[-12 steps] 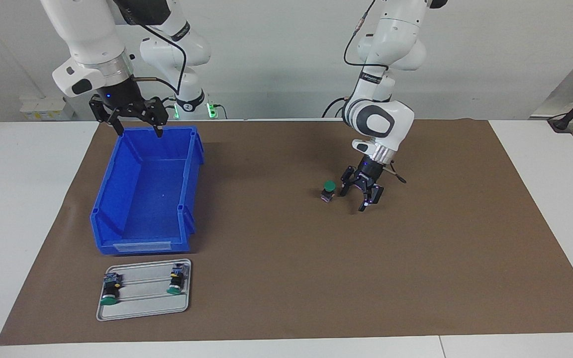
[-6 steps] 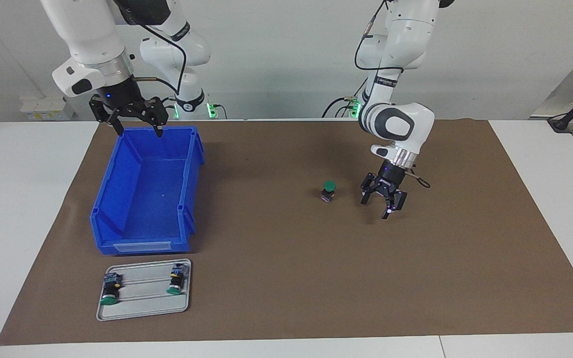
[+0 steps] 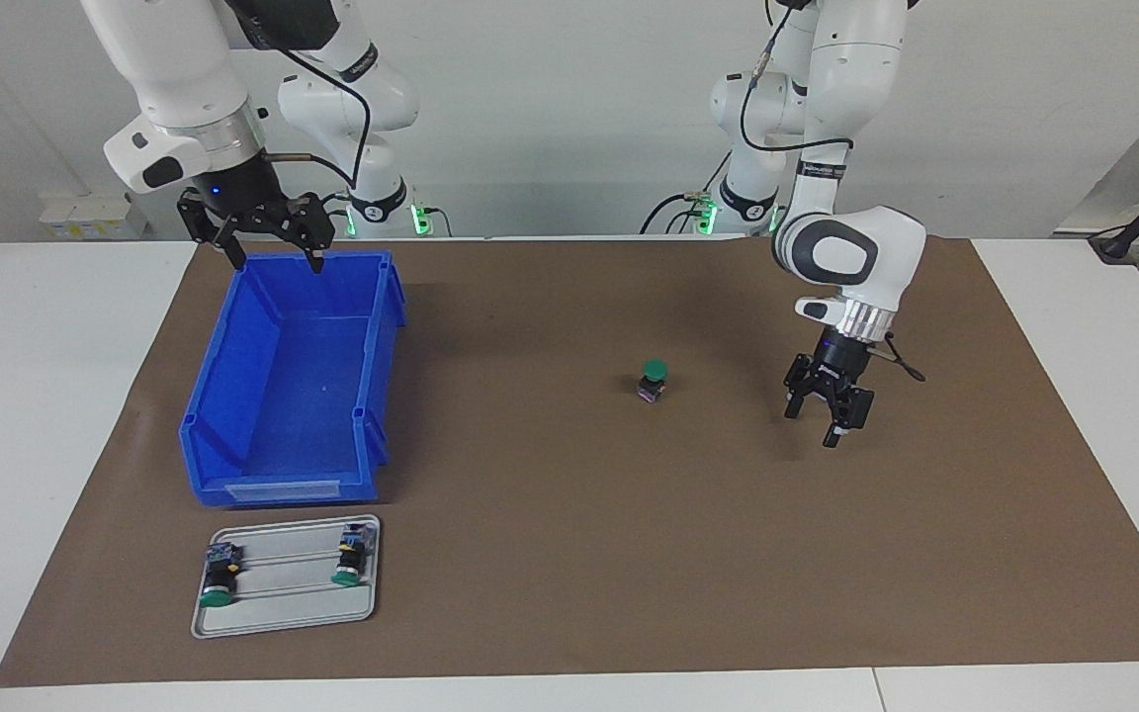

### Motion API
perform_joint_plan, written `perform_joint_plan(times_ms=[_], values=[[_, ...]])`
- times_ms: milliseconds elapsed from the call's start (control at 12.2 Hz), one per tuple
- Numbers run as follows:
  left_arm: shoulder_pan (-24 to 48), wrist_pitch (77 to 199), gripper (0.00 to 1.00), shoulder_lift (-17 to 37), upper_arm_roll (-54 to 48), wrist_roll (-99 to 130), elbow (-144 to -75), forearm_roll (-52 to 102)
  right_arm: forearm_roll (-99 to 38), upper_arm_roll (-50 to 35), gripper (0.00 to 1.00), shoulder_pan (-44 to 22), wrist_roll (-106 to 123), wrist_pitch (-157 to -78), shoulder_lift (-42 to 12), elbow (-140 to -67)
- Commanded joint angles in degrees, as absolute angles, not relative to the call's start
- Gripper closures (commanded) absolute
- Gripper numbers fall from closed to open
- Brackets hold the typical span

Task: Place and press button with both arms
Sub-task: 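Open the left gripper and release the green block onto the mat, then withdraw the left gripper away from the block toward the mat edge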

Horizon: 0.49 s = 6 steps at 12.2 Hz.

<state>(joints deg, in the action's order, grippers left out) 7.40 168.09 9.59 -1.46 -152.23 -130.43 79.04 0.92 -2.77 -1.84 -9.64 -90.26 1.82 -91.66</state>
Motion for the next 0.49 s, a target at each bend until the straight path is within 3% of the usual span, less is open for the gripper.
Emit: perform_joint_plan(times_ms=[0,411], values=[[1.17,163.5,0.01,9.32,-1.76,-152.4,-129.03,68.24,0.7,-3.25,0.0,-1.23,-10.2,-90.35,2.9,-92.64],[-9.66,147.78,0.01,9.93,-0.09,-152.23,-120.52,43.55,0.7,-3.25,0.0,-1.23,-10.11,-90.44,2.9,-92.72]])
